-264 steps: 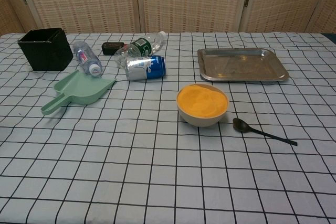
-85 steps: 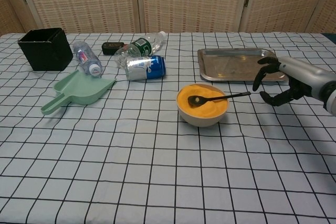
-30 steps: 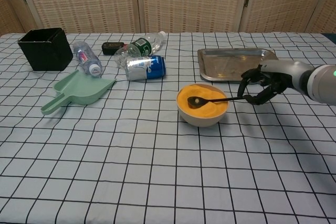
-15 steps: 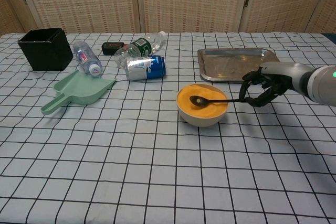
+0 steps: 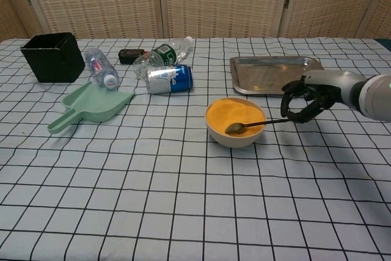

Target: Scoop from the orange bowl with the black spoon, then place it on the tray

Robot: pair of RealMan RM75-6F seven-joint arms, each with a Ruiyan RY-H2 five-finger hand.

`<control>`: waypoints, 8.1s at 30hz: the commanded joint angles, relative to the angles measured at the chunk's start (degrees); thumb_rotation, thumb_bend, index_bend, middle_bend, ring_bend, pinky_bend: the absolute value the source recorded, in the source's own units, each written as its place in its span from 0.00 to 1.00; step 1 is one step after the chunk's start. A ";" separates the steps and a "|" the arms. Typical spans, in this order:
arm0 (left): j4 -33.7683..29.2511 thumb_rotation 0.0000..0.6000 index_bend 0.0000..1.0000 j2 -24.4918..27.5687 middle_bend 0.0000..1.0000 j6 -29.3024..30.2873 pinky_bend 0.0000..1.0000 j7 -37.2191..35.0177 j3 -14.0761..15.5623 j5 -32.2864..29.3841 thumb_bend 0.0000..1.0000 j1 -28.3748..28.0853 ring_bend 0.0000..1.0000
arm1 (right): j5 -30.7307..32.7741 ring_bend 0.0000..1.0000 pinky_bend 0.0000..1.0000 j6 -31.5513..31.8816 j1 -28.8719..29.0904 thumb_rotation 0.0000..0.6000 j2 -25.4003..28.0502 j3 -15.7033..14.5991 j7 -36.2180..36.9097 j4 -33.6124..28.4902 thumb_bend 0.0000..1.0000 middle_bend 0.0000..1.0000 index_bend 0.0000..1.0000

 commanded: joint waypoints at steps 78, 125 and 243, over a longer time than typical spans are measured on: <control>-0.34 1.00 0.00 0.44 0.01 -0.35 0.32 -0.20 0.32 -0.05 0.44 0.16 0.02 | -55.51 0.00 0.00 26.10 -18.52 1.00 -27.24 -6.37 7.75 43.13 0.33 0.01 0.52; -0.20 1.00 0.00 0.31 0.01 -0.56 0.32 -0.11 0.57 0.54 0.44 -0.08 0.02 | -50.19 0.00 0.00 18.41 -13.46 1.00 -14.82 1.74 -10.34 21.60 0.91 0.29 1.00; -0.25 1.00 0.00 0.11 0.01 -0.42 0.32 0.43 0.72 0.78 0.44 -0.13 0.02 | -40.44 0.00 0.00 18.94 -10.99 1.00 -4.52 -5.48 -18.38 3.61 0.93 0.31 1.00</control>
